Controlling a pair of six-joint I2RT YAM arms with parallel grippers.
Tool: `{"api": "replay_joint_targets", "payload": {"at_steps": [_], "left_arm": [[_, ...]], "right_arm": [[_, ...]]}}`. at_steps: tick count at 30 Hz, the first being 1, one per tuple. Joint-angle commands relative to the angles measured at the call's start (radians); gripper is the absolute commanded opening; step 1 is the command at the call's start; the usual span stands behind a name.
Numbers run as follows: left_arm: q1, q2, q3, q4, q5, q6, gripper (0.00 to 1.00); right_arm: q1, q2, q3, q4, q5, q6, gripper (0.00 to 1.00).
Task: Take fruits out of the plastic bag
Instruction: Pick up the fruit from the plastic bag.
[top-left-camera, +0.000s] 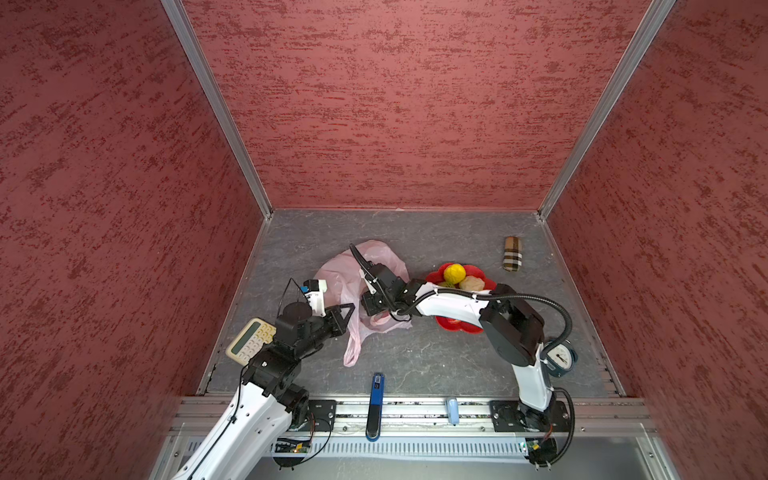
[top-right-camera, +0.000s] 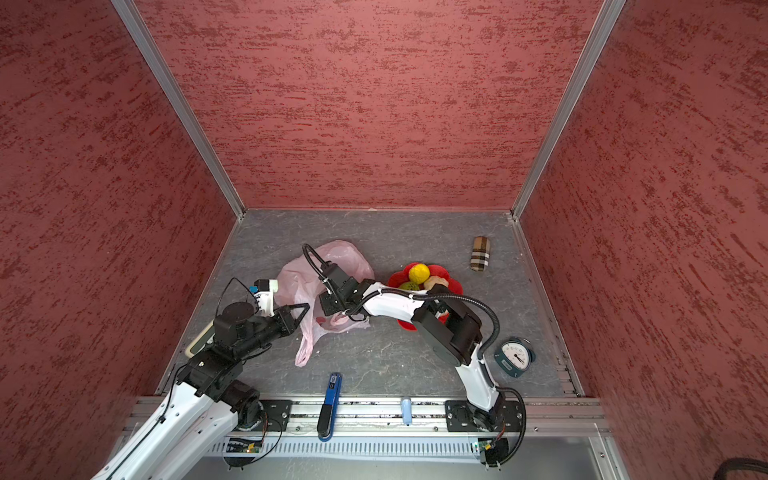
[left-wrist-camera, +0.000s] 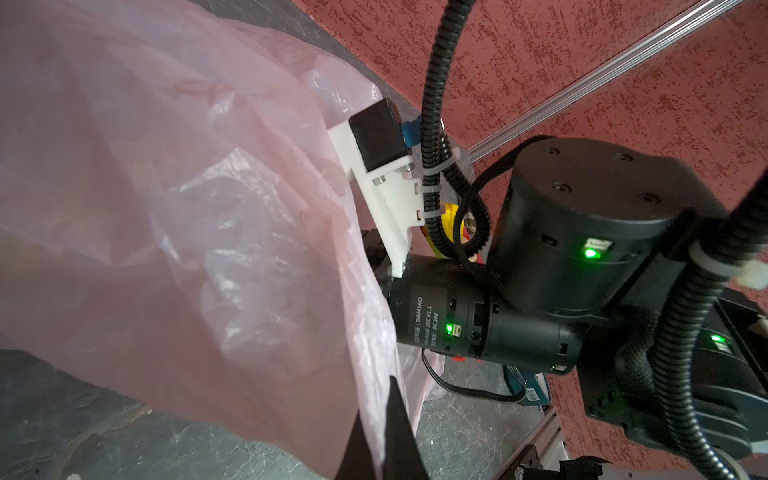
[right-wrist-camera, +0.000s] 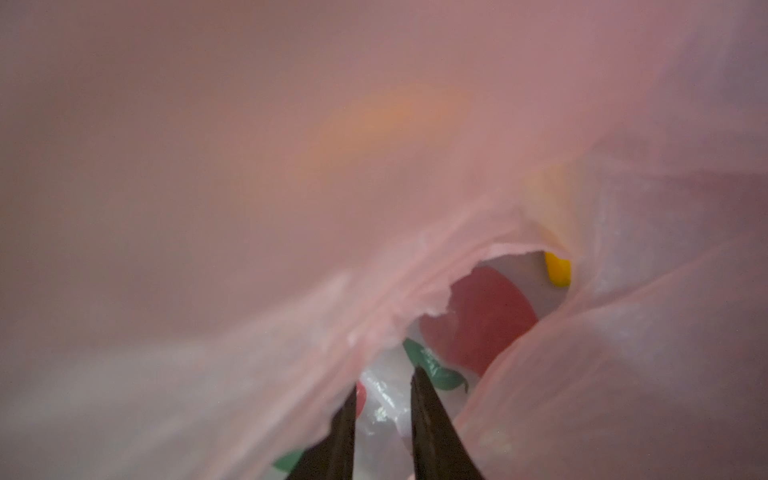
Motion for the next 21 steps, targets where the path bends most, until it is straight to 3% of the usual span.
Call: {"api": "replay_joint_targets", "payload": {"at_steps": [1, 9, 21], "left_arm": [[-0.005, -0.032, -0.025, -0.023, 0.012, -0.009, 0.0], [-0.005, -0.094, -0.034, -0.139, 0.008, -0.022, 0.0], [-0.006, -0.003, -0.055, -0.023, 0.039, -0.031, 0.0]], "right_arm": [[-0.012, 0.019, -0.006, 0.093, 0.104, -0.016, 0.28], [-0.057, 0.073, -0.022, 0.246, 0.146, -0.05, 0.38], [-0.112, 0.115, 0.033, 0.192, 0.117, -0.102, 0.48]]}}
